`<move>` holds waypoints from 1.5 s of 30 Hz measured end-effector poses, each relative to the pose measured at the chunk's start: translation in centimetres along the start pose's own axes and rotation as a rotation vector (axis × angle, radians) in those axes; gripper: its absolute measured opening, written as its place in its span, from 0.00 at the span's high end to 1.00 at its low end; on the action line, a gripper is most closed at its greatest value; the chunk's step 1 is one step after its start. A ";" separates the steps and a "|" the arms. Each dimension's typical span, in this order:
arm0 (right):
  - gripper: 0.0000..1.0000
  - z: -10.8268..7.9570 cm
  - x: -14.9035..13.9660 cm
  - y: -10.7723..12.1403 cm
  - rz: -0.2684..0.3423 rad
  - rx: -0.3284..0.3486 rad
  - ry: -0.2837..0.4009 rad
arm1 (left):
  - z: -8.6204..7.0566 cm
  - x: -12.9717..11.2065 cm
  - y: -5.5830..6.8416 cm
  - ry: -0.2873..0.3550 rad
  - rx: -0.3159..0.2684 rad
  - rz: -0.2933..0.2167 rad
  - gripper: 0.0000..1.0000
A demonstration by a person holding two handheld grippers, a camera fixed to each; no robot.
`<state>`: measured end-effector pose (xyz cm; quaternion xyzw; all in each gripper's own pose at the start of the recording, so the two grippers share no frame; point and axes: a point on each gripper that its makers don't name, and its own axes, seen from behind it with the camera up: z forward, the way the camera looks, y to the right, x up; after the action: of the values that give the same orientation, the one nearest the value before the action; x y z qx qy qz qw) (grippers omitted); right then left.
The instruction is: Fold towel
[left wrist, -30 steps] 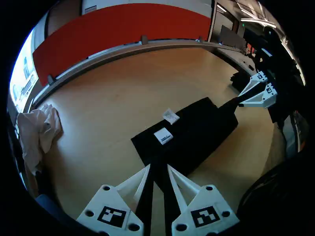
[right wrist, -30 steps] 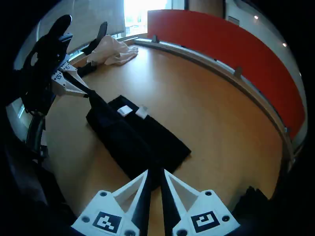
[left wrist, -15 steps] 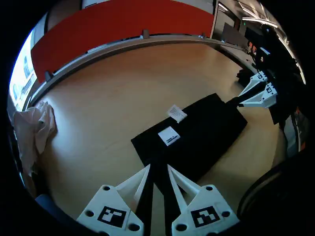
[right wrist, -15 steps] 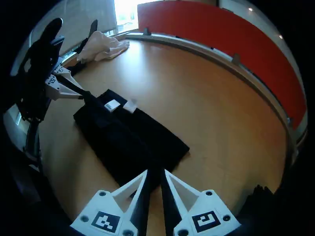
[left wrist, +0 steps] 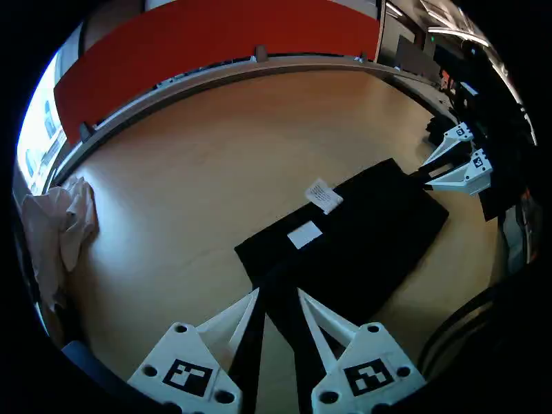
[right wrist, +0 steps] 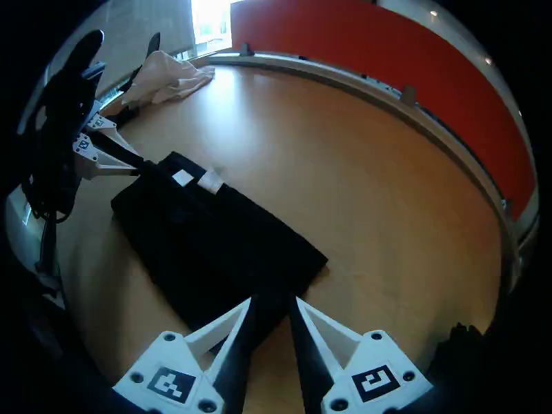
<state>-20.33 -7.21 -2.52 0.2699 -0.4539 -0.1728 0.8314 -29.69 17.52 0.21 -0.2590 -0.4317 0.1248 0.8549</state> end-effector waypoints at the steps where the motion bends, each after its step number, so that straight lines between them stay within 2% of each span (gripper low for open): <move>1: 0.57 0.1 0.0 0.2 0.000 -0.008 0.000 | 0.1 0.0 -0.1 0.000 0.005 0.006 0.75; 6: 0.38 0.5 0.1 1.2 -0.002 -0.049 0.000 | 0.4 0.3 -0.8 -0.001 0.037 0.034 0.61; 8: 0.34 0.6 0.2 1.5 -0.005 -0.061 0.001 | 0.5 0.4 -1.0 -0.001 0.049 0.044 0.57; 13: 0.34 0.7 0.6 1.9 -0.009 -0.078 0.007 | 0.5 0.7 -1.3 -0.001 0.063 0.059 0.51; 15: 0.34 0.7 0.8 2.1 -0.007 -0.086 0.011 | 0.5 0.9 -1.5 0.000 0.066 0.059 0.37; 17: 0.34 0.7 1.0 2.4 -0.002 -0.094 0.016 | 0.4 1.1 -1.6 0.004 0.069 0.058 0.35; 21: 0.33 0.6 1.5 3.1 0.010 -0.107 0.027 | 0.2 1.5 -2.3 0.015 0.085 0.061 0.23; 26: 0.32 0.4 2.1 3.7 0.017 -0.120 0.040 | -0.1 2.0 -3.4 0.024 0.122 0.065 0.19; 30: 0.27 0.1 2.3 4.0 0.011 -0.129 0.048 | -0.6 2.2 -3.9 0.031 0.137 0.051 0.20; 32: 0.10 0.0 2.3 4.0 0.007 -0.132 0.051 | -0.9 2.3 -4.0 0.035 0.136 0.040 0.20; 34: 0.00 -0.2 2.3 4.1 0.005 -0.136 0.055 | -1.1 2.3 -4.0 0.039 0.133 0.031 0.20; 45: 0.00 -1.2 1.7 3.2 0.016 -0.134 0.070 | -2.2 1.5 -3.2 0.043 0.124 0.025 0.19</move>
<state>-18.27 -5.21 0.06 0.2158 -0.4139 -0.1867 0.8645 -27.10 14.79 1.90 -0.2136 -0.4014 0.1565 0.8768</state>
